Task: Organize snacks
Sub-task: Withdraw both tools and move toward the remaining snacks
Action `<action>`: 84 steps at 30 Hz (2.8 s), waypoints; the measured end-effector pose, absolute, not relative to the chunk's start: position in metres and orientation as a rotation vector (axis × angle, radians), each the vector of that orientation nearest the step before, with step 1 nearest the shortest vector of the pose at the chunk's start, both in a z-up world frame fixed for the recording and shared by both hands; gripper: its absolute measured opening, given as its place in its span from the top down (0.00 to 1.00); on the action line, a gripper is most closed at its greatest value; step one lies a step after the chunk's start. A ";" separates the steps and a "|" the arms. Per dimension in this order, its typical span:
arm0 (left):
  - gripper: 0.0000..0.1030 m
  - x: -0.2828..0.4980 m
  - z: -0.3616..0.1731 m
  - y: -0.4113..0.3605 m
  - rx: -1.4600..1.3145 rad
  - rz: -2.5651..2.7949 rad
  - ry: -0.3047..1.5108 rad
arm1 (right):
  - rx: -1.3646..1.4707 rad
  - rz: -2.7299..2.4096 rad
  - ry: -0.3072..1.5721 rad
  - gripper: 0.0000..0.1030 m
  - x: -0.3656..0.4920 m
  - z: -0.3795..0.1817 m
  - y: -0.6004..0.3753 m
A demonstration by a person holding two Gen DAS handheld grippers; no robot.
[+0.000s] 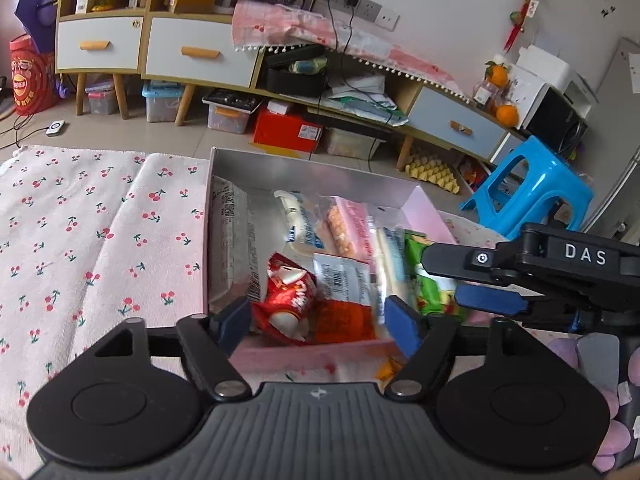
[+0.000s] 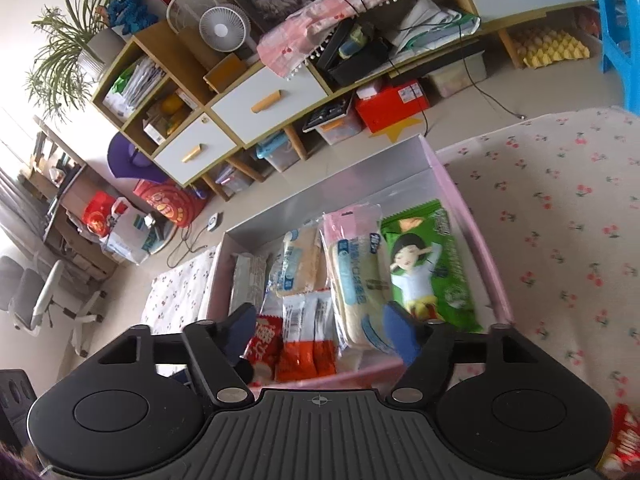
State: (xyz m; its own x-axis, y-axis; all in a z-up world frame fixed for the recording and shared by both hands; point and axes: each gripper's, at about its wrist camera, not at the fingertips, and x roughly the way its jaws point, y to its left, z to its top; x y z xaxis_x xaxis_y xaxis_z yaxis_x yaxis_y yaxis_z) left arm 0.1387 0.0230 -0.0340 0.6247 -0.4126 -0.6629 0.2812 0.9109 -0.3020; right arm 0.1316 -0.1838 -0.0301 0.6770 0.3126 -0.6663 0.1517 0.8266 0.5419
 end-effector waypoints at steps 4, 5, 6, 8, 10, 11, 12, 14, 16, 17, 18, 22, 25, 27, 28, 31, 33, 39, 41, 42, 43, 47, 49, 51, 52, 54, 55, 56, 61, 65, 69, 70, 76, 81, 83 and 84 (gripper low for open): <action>0.21 0.128 -0.030 0.017 -0.144 -0.392 0.812 | 0.586 0.110 0.858 0.21 0.119 -0.023 -0.191; 0.19 0.125 -0.028 0.015 -0.134 -0.389 0.812 | 0.575 0.108 0.862 0.20 0.115 -0.021 -0.193; 0.17 0.123 -0.027 0.014 -0.125 -0.387 0.810 | 0.564 0.107 0.865 0.19 0.112 -0.020 -0.195; 0.12 0.116 -0.025 0.012 -0.110 -0.381 0.806 | 0.541 0.104 0.867 0.16 0.104 -0.017 -0.197; 0.10 0.111 -0.023 0.011 -0.103 -0.371 0.809 | 0.515 0.104 0.869 0.15 0.095 -0.015 -0.198; 0.08 0.108 -0.023 0.011 -0.100 -0.368 0.814 | 0.500 0.104 0.871 0.14 0.090 -0.013 -0.199; 0.07 0.106 -0.023 0.010 -0.095 -0.360 0.822 | 0.484 0.102 0.873 0.14 0.087 -0.012 -0.199; 0.04 0.100 -0.023 0.009 -0.088 -0.351 0.828 | 0.445 0.101 0.872 0.13 0.079 -0.009 -0.198; 0.03 0.094 -0.023 0.008 -0.081 -0.343 0.834 | 0.396 0.100 0.868 0.10 0.071 -0.007 -0.196; 0.03 0.091 -0.023 0.007 -0.075 -0.338 0.839 | 0.374 0.099 0.867 0.10 0.067 -0.006 -0.195; 0.03 0.088 -0.023 0.006 -0.069 -0.329 0.845 | 0.345 0.102 0.865 0.09 0.062 -0.005 -0.193; 0.02 0.077 -0.026 0.008 -0.077 -0.282 0.884 | 0.245 0.135 0.852 0.09 0.045 -0.003 -0.189; 0.02 0.066 -0.033 0.010 -0.093 -0.274 0.877 | 0.177 0.133 0.805 0.06 0.032 -0.005 -0.192; 0.02 0.060 -0.039 0.009 -0.091 -0.252 0.865 | 0.152 0.139 0.791 0.06 0.026 -0.009 -0.197; 0.02 0.059 -0.040 0.007 -0.084 -0.244 0.866 | 0.138 0.143 0.794 0.06 0.024 -0.009 -0.199; 0.02 0.054 -0.047 0.002 -0.056 -0.267 0.878 | 0.081 0.163 0.789 0.05 0.018 -0.011 -0.204; 0.02 0.051 -0.052 0.000 -0.034 -0.263 0.881 | 0.032 0.168 0.790 0.05 0.013 -0.015 -0.208; 0.04 0.029 -0.067 -0.003 -0.078 -0.219 0.818 | -0.096 0.192 0.828 0.05 0.001 -0.040 -0.219; 0.05 0.023 -0.073 -0.005 -0.088 -0.209 0.809 | -0.146 0.206 0.842 0.05 -0.002 -0.048 -0.220; 0.06 0.021 -0.076 -0.006 -0.083 -0.210 0.809 | -0.171 0.210 0.846 0.05 -0.004 -0.052 -0.221; 0.06 0.020 -0.077 -0.007 -0.077 -0.210 0.805 | -0.193 0.211 0.847 0.05 -0.006 -0.056 -0.222; 0.14 0.018 -0.082 -0.009 -0.061 -0.194 0.786 | -0.254 0.226 0.838 0.05 -0.011 -0.068 -0.225; 0.16 0.018 -0.084 -0.007 -0.073 -0.183 0.786 | -0.268 0.237 0.824 0.05 -0.011 -0.072 -0.226; 0.18 0.018 -0.085 -0.004 -0.087 -0.175 0.790 | -0.287 0.238 0.795 0.05 -0.010 -0.074 -0.223; 0.21 0.018 -0.086 -0.003 -0.091 -0.173 0.794 | -0.302 0.238 0.790 0.05 -0.008 -0.076 -0.221; 0.23 0.017 -0.086 -0.002 -0.086 -0.168 0.784 | -0.333 0.242 0.791 0.05 -0.002 -0.078 -0.215; 0.26 0.017 -0.086 -0.001 -0.084 -0.167 0.783 | -0.345 0.245 0.791 0.05 0.000 -0.080 -0.212; 0.27 0.017 -0.086 0.000 -0.084 -0.167 0.783 | -0.357 0.249 0.791 0.05 0.002 -0.081 -0.209; 0.29 0.018 -0.085 0.006 -0.079 -0.156 0.783 | -0.379 0.244 0.790 0.05 0.015 -0.087 -0.202; 0.30 0.023 -0.083 0.021 -0.087 -0.122 0.787 | -0.345 0.232 0.798 0.06 0.025 -0.089 -0.201; 0.30 0.028 -0.083 0.035 -0.095 -0.088 0.785 | -0.309 0.240 0.809 0.07 0.031 -0.089 -0.199; 0.32 0.030 -0.083 0.037 -0.096 -0.089 0.786 | -0.299 0.243 0.814 0.07 0.032 -0.089 -0.198; 0.18 0.043 -0.079 0.034 -0.022 -0.260 0.851 | -0.257 0.287 0.837 0.16 0.031 -0.088 -0.194; 0.24 0.041 -0.079 0.020 0.082 -0.317 0.839 | -0.248 0.305 0.849 0.21 0.029 -0.087 -0.191; 0.25 0.039 -0.080 0.015 0.112 -0.318 0.833 | -0.234 0.318 0.864 0.22 0.028 -0.085 -0.190; 0.26 0.039 -0.080 0.014 0.122 -0.319 0.830 | -0.229 0.334 0.874 0.23 0.027 -0.084 -0.188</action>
